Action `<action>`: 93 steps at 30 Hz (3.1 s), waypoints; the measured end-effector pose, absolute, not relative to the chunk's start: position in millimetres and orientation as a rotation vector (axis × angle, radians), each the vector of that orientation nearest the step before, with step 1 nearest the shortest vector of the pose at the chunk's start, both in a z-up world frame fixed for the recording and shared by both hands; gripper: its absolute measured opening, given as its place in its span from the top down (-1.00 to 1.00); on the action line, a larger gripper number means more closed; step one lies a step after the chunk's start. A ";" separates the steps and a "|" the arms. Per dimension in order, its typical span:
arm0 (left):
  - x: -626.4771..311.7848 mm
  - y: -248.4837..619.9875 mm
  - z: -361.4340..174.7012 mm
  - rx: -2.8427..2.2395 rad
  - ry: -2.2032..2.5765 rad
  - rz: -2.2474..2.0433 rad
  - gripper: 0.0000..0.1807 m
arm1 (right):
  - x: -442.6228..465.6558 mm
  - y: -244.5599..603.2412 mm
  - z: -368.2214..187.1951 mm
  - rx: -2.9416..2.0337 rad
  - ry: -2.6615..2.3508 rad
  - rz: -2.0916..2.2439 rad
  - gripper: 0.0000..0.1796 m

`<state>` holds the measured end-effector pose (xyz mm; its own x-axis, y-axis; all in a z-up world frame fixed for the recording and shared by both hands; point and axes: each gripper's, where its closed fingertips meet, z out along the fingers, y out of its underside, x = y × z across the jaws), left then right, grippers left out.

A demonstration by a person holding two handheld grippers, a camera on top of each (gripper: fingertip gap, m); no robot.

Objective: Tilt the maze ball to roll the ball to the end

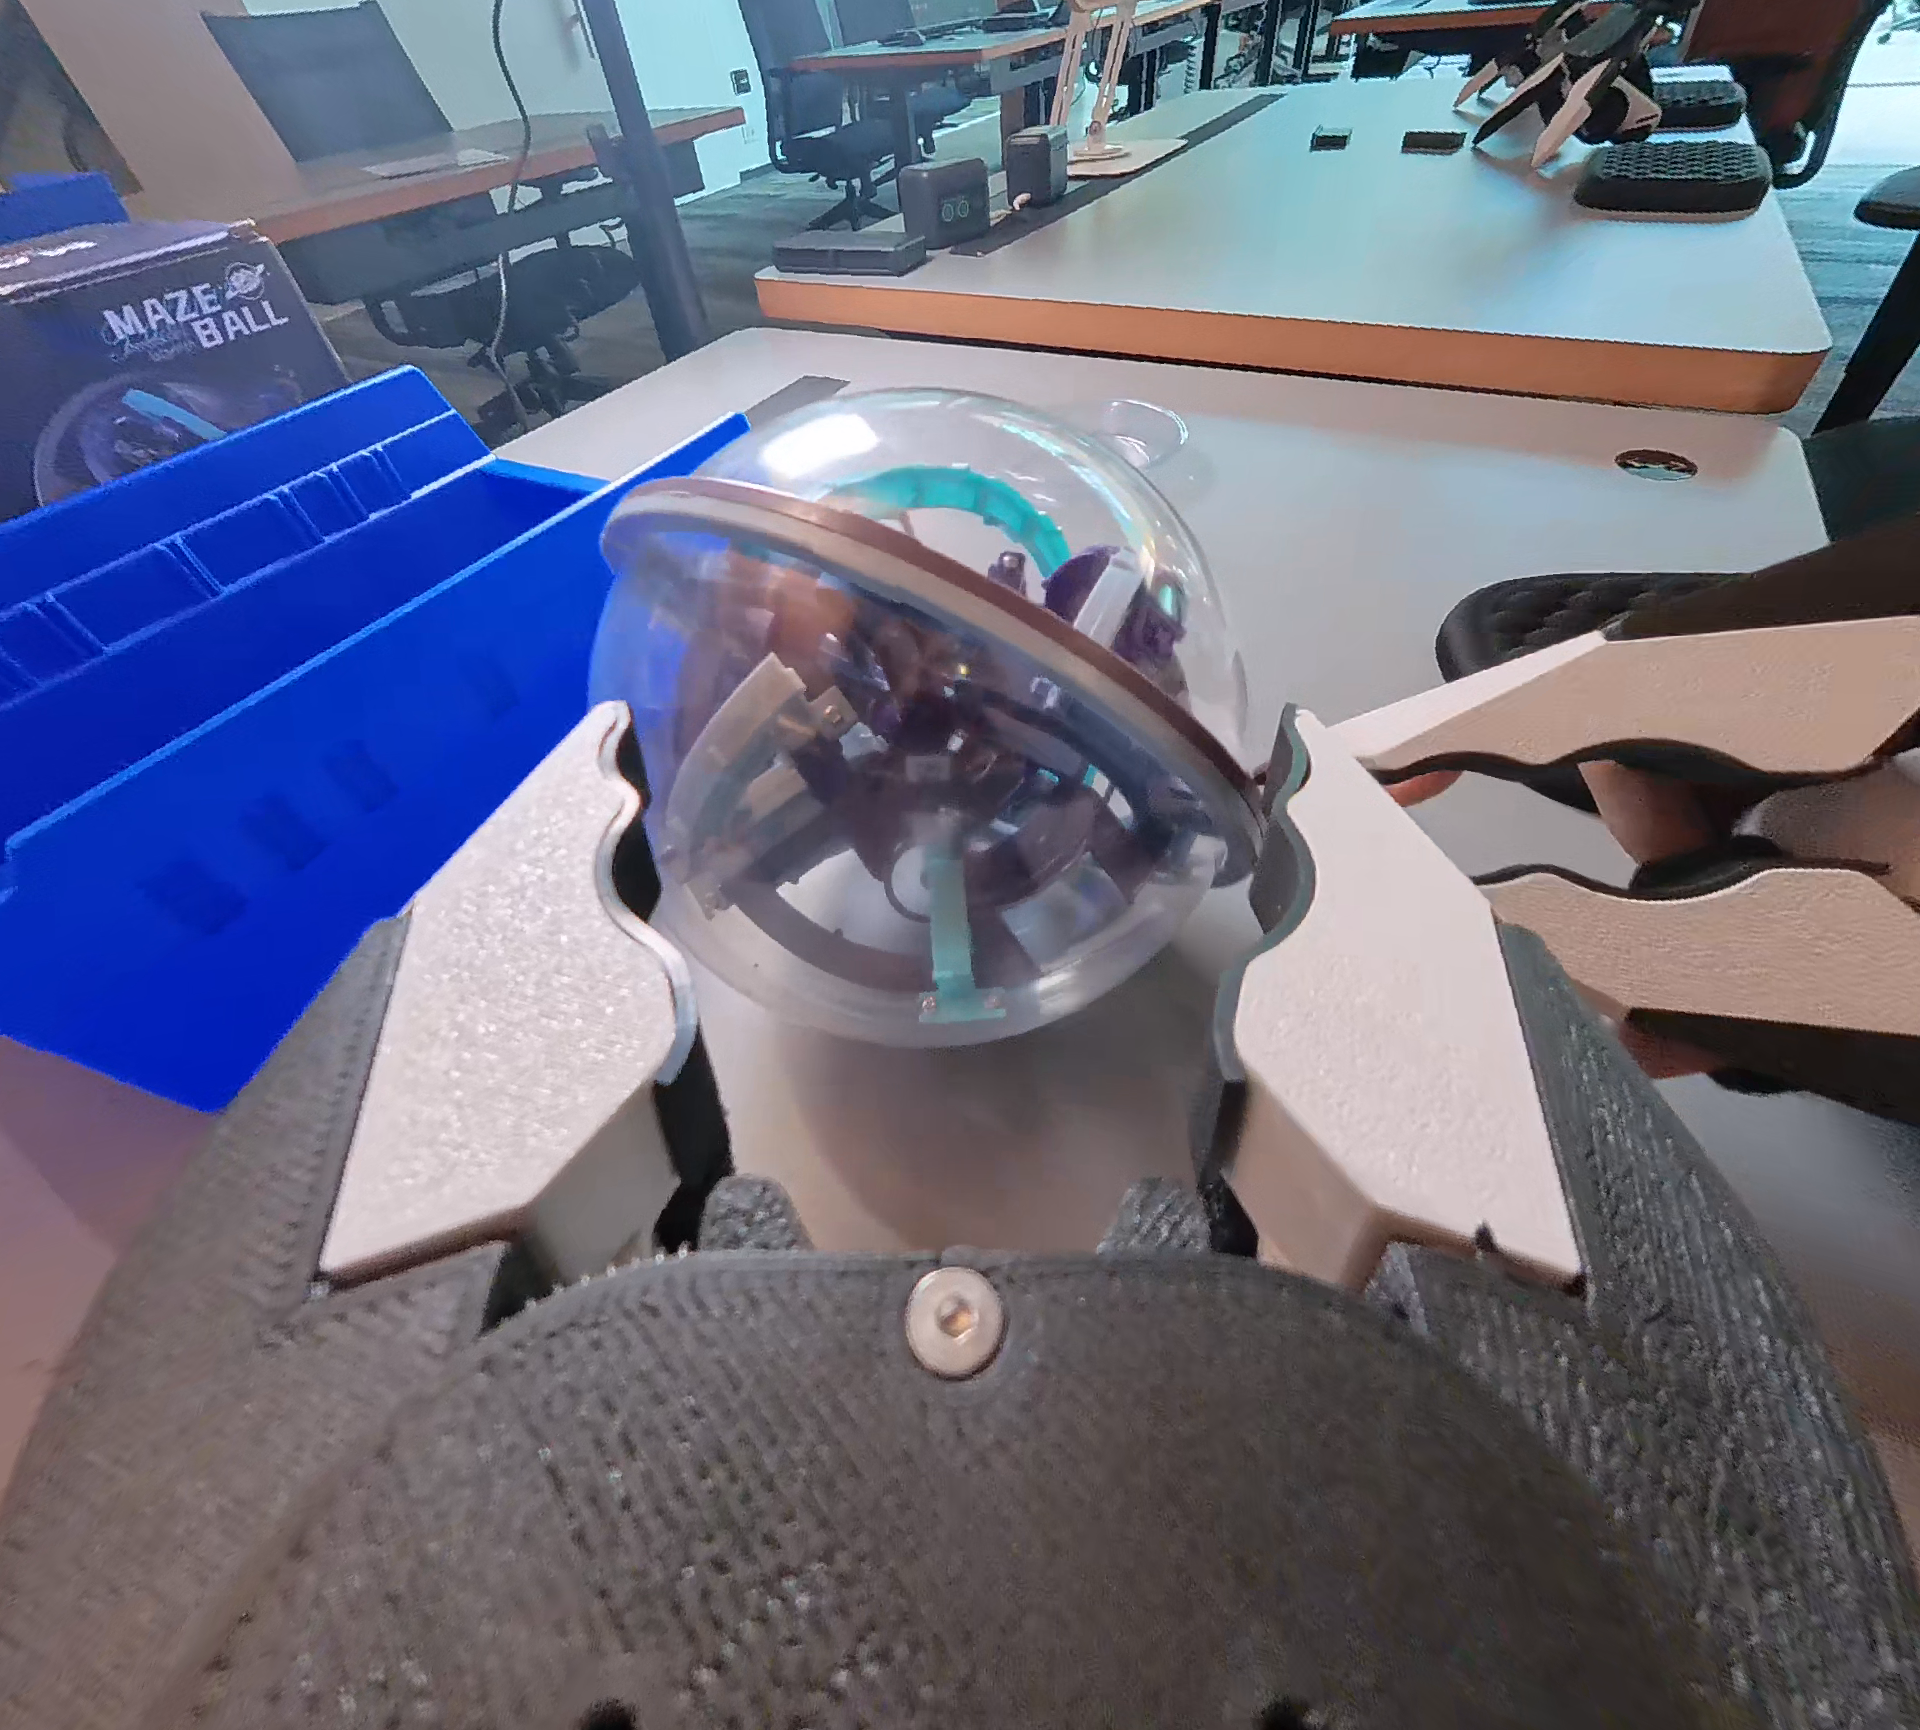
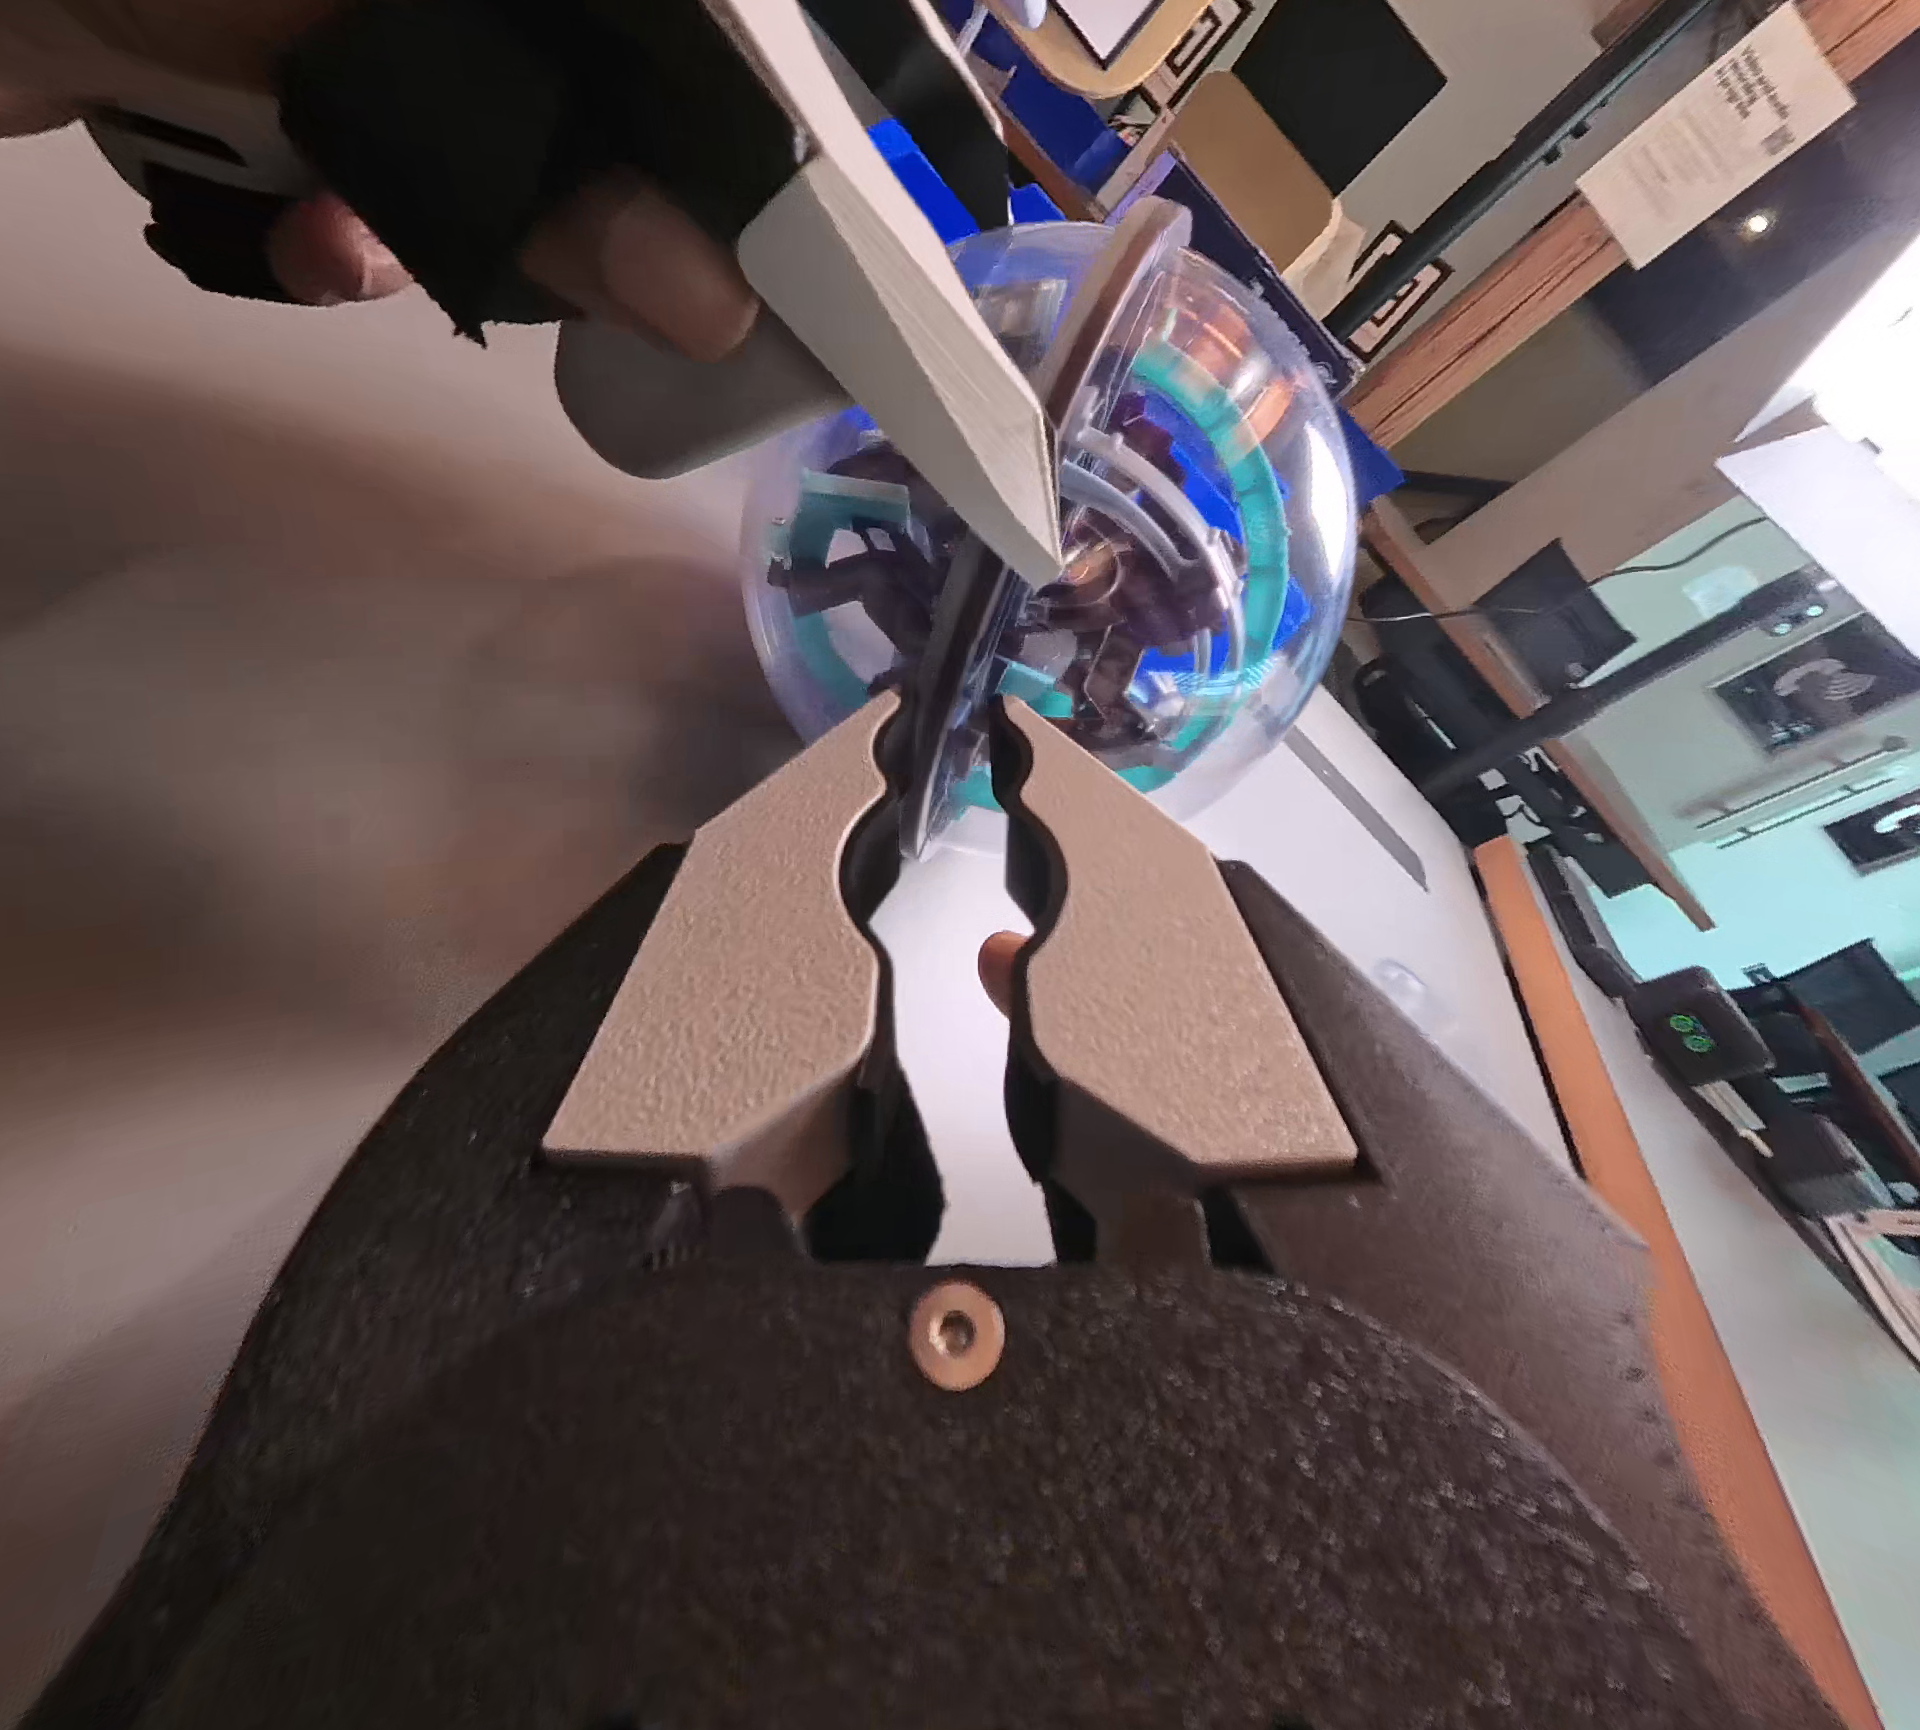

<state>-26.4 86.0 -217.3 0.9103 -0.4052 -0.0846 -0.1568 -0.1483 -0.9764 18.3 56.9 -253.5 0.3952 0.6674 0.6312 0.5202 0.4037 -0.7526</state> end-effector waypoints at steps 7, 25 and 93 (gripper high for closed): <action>-25.1 85.4 -216.6 -1.717 0.431 -0.238 -0.29 | 21.3 66.0 -250.3 -1.218 -1.217 0.113 0.96; -70.7 100.0 -221.4 -1.648 0.584 -0.535 -0.32 | 38.7 79.9 -251.9 -1.305 -1.321 0.431 0.75; -75.9 100.6 -241.8 -1.497 0.952 -0.828 0.91 | 53.1 170.9 -240.2 -1.358 -1.766 1.276 0.91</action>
